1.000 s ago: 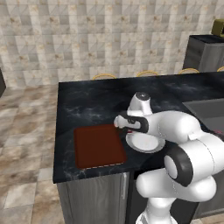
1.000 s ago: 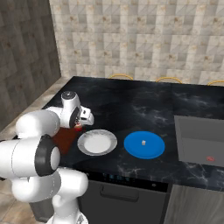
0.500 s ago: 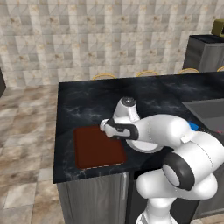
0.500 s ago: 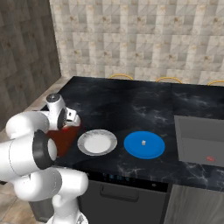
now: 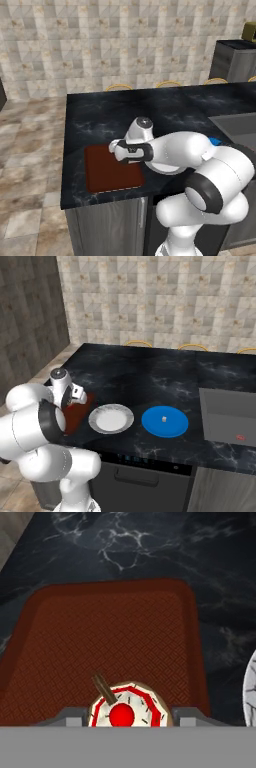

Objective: Move the dessert items from the plates to the tray.

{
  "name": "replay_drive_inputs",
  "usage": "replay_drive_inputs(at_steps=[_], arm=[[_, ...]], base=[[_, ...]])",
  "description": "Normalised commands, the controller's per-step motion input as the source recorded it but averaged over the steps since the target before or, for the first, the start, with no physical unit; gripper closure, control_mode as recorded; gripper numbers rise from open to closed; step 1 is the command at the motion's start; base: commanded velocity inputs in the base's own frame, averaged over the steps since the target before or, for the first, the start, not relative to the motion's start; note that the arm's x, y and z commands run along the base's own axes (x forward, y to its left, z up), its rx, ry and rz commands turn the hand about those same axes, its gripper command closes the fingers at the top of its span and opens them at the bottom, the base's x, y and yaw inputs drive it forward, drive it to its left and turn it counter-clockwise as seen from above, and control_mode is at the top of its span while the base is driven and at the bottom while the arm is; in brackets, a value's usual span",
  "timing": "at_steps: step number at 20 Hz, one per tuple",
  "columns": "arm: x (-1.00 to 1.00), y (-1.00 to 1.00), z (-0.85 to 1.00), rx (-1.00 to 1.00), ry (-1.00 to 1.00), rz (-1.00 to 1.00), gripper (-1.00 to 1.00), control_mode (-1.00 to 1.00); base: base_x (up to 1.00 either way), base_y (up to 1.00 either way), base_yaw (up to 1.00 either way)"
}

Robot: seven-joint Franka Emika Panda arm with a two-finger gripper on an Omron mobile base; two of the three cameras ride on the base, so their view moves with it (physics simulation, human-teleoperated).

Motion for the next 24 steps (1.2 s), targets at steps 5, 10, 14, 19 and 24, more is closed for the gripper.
replay_drive_inputs(at_steps=[5, 10, 14, 19, 24], arm=[[0.00, 0.36, 0.00, -0.08, 0.00, 0.00, 1.00, -1.00], [0.00, 0.00, -0.01, 0.00, 0.00, 0.00, 1.00, -1.00], [0.00, 0.00, 0.00, 0.00, 0.00, 0.00, -1.00, -1.00], [0.00, 0.00, 0.00, 0.00, 0.00, 0.00, -1.00, -1.00], [0.00, 0.00, 0.15, 0.00, 0.00, 0.00, -1.00, -1.00]], base=[[0.00, 0.00, 0.00], [0.00, 0.00, 0.00], [0.00, 0.00, 0.00], [0.00, 0.00, 0.00], [0.00, 0.00, 0.00]])
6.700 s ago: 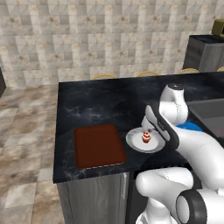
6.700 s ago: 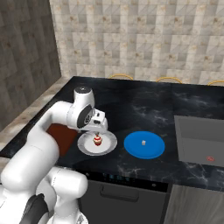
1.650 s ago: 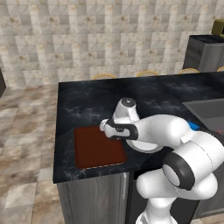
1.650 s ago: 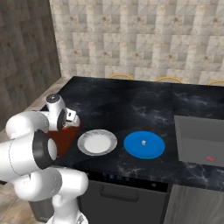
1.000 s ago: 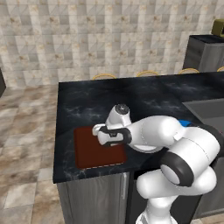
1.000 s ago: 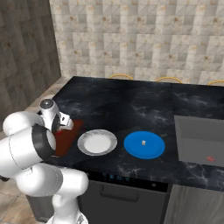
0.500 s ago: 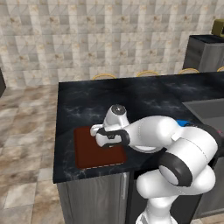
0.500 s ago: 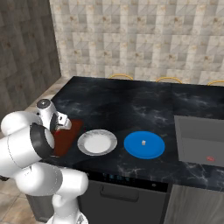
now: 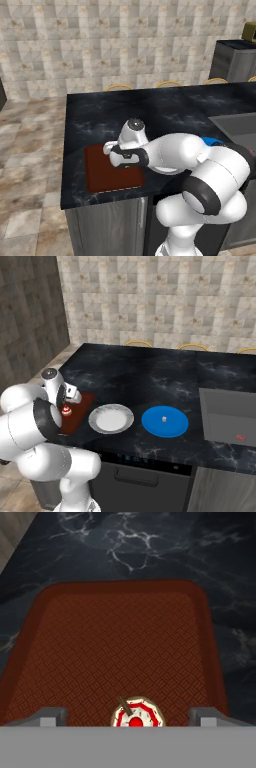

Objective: Move the dessert items from the plates to the tray.

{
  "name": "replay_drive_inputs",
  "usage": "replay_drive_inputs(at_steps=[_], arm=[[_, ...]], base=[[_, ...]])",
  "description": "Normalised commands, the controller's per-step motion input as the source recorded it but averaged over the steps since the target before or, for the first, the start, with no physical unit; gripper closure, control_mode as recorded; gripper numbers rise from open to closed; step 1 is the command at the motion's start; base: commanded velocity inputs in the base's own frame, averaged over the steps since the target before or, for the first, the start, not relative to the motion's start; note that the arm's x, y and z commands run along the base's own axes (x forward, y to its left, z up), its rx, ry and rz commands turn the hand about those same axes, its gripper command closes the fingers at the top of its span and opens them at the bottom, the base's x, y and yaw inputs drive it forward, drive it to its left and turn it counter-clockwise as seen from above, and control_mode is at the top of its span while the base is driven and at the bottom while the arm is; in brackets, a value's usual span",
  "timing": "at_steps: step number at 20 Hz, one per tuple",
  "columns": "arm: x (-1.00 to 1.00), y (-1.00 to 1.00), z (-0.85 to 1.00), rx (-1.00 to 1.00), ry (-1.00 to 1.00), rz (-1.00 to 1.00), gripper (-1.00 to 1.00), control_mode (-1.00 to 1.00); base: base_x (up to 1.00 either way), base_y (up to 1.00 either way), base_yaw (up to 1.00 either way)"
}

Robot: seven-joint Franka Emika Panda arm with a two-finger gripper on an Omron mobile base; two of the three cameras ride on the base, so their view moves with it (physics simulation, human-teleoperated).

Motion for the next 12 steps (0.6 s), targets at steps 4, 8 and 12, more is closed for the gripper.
replay_drive_inputs(at_steps=[4, 8, 12], arm=[[0.00, -0.24, 0.24, 0.00, 0.00, 0.00, -1.00, -1.00], [0.00, -0.83, 0.08, 0.00, 0.00, -0.01, -1.00, -1.00], [0.00, -1.00, 0.00, 0.00, 0.00, -0.03, -1.00, -1.00]], base=[[0.00, 0.00, 0.00], [0.00, 0.00, 0.00], [0.00, 0.00, 0.00]])
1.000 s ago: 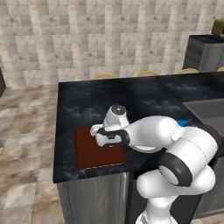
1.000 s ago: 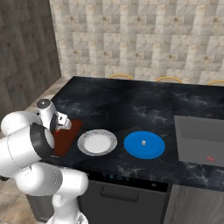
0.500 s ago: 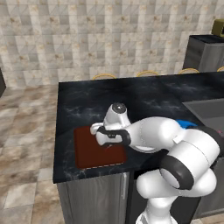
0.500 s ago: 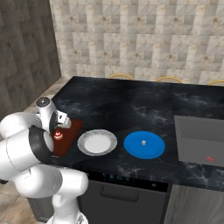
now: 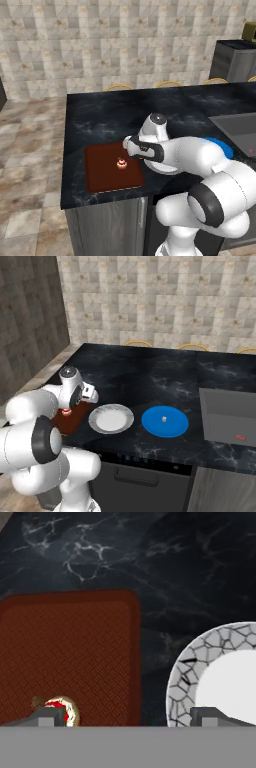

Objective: Move the dessert items from the plates to the tray.

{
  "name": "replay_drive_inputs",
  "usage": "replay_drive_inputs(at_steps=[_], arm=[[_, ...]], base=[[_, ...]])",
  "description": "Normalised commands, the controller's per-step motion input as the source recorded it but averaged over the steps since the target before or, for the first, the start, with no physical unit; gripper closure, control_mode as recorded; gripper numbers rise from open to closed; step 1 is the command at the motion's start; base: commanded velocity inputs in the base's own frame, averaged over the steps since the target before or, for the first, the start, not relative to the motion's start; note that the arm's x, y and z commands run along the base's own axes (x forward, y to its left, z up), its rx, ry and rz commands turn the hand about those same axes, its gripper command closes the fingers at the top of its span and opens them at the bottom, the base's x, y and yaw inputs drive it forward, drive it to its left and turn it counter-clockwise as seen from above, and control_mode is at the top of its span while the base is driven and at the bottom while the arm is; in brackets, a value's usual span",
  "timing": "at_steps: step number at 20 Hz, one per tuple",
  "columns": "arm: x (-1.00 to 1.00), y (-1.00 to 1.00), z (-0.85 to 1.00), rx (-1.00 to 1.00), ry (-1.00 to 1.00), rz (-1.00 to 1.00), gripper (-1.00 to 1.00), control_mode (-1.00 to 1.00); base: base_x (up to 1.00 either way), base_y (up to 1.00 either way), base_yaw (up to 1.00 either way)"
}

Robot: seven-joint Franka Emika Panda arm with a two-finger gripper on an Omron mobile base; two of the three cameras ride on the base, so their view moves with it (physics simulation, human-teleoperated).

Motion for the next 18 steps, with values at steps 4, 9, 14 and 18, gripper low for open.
replay_drive_inputs(at_steps=[4, 9, 14, 18], arm=[[0.00, -1.00, 0.00, 0.00, 0.00, -0.06, -1.00, -1.00], [0.05, -1.00, 0.00, 0.00, 0.00, -0.09, -1.00, -1.00], [0.17, -1.00, 0.00, 0.00, 0.00, -0.14, -1.00, -1.00], [0.19, -1.00, 0.00, -0.01, 0.00, -0.17, -1.00, -1.00]], base=[[0.00, 0.00, 0.00], [0.00, 0.00, 0.00], [0.00, 0.00, 0.00], [0.00, 0.00, 0.00]])
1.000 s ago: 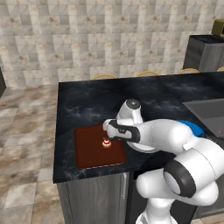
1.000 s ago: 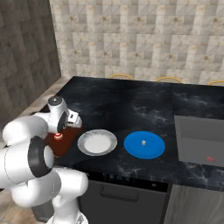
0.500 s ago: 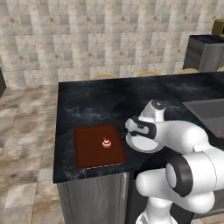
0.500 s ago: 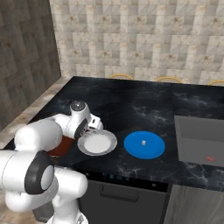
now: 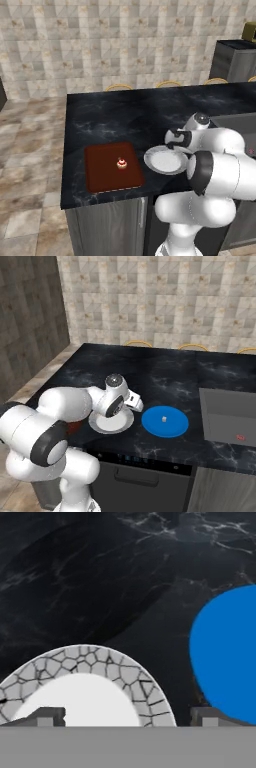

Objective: Move the dessert items from the plates to the tray.

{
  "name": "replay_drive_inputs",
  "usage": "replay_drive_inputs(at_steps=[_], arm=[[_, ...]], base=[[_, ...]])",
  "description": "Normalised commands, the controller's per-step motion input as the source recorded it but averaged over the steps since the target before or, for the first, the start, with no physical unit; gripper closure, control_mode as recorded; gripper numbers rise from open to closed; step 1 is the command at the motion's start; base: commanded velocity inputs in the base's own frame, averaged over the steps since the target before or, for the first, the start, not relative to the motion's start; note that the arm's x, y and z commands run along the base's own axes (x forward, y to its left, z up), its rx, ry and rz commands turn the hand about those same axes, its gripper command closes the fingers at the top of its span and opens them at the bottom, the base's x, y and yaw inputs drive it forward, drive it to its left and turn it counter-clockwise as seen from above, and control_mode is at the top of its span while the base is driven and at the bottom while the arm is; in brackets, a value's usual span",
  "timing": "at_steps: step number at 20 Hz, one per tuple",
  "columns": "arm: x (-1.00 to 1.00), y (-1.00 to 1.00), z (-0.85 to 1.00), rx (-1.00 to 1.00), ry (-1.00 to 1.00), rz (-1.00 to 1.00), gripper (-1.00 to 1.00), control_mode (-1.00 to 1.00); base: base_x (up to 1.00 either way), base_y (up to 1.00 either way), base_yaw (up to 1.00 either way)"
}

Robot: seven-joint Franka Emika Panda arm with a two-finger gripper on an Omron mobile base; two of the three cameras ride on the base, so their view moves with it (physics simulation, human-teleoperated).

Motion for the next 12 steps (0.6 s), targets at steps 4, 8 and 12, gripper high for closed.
replay_drive_inputs(at_steps=[4, 8, 12], arm=[[0.14, -1.00, 0.00, -0.02, 0.00, -0.20, -1.00, -1.00], [0.09, -1.00, 0.00, -0.01, 0.00, -0.23, -1.00, -1.00], [0.06, -1.00, 0.00, 0.00, 0.00, -0.24, -1.00, -1.00]], base=[[0.00, 0.00, 0.00], [0.00, 0.00, 0.00], [0.00, 0.00, 0.00]])
